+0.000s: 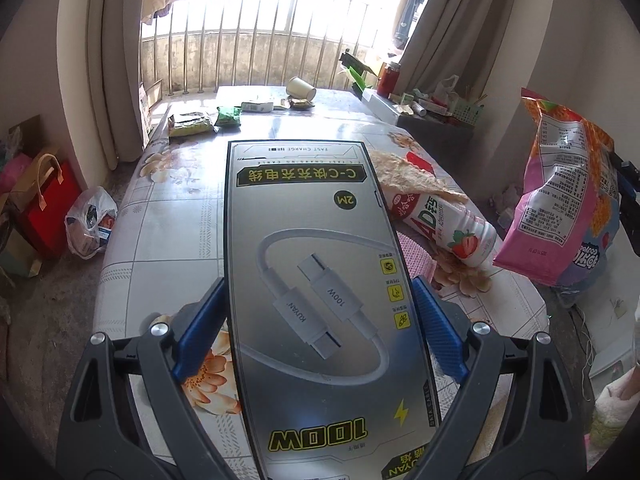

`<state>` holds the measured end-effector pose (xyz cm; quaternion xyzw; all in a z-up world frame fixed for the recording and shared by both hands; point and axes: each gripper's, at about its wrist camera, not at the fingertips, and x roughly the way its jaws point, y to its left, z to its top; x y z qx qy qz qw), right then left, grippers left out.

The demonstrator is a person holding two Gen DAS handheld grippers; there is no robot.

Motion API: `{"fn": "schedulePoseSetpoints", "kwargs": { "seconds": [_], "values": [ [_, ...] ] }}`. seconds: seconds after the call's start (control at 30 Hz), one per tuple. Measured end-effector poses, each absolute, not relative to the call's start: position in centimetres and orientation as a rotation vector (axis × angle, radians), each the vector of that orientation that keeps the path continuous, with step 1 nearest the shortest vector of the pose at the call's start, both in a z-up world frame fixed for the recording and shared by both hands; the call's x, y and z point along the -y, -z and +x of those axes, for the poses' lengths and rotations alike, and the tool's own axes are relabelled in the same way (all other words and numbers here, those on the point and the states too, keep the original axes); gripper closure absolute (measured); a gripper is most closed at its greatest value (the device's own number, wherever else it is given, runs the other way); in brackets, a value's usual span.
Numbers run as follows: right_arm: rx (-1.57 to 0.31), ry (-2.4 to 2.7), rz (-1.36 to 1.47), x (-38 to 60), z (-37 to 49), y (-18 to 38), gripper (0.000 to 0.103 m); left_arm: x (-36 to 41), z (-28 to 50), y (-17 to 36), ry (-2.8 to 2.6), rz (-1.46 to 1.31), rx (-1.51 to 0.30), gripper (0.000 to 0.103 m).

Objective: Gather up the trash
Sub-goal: 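Carry both items to the blue wastebasket and open both grippers over it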

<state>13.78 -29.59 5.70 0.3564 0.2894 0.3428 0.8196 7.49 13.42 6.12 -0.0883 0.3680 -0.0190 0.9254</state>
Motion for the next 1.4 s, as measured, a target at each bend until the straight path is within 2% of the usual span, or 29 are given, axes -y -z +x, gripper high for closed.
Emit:
{"fn": "schedulePoseSetpoints", "kwargs": {
  "seconds": [0.4,0.77,0.97,1.13,1.4],
  "values": [
    [-0.417,-0.401,0.78,44.1,5.5,-7.5,0.093,-0.7,11.6,-10.3,0.352,-0.067,-0.689,0.017],
    [-0.338,0.005,0.837,56.9,-0.5,-3.5,0.093,18.2,17.1,-11.0,0.692,0.045,-0.736,0.017],
    [-0.339,0.138,0.902,62.1,-0.5,0.9,0.093,30.1,20.8,-8.1,0.838,0.063,-0.857,0.017],
    [-0.354,0.21,0.98,65.2,1.9,5.4,0.093,39.9,24.2,-3.0,0.896,0.082,-0.997,0.017],
    [-0.387,0.314,1.115,69.9,7.1,13.9,0.093,50.1,30.2,5.2,0.868,0.129,-1.119,0.017]
  ]
}}
